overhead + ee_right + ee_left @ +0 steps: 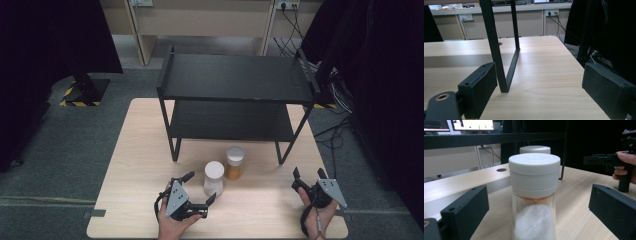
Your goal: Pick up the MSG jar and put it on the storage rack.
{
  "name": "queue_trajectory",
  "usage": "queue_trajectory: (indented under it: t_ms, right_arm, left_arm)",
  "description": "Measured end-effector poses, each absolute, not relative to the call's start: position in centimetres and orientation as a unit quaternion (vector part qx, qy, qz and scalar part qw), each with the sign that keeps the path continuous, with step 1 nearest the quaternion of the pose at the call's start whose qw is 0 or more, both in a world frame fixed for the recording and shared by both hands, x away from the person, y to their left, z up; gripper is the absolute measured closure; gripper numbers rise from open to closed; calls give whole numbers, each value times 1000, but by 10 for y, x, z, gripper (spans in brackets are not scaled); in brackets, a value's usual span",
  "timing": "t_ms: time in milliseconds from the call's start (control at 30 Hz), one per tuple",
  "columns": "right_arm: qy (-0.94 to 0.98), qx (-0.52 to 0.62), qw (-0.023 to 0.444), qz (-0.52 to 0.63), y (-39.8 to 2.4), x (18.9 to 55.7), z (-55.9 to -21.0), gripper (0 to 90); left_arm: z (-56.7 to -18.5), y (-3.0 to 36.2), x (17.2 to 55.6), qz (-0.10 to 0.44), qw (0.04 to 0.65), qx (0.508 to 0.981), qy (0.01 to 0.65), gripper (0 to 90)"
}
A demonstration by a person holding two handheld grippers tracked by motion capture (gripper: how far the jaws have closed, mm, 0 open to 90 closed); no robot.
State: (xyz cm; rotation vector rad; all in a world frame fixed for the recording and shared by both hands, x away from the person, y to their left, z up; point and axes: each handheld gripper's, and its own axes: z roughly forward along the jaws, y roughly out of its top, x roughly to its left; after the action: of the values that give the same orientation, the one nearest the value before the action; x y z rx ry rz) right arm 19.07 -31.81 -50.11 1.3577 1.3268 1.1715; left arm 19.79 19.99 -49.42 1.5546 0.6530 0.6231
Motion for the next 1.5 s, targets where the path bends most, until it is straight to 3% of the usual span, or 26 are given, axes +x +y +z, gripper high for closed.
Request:
queue_trajectory:
  t_ms: [733, 1500]
  right_arm:
    - [536, 546, 438, 471, -319, 191, -500, 128]
    - [541, 543, 439, 469, -318, 192, -500, 131]
  left_arm:
    - [-487, 177, 211, 289, 611, 677, 290, 99]
    - [-495, 170, 217, 283, 614, 672, 304, 305]
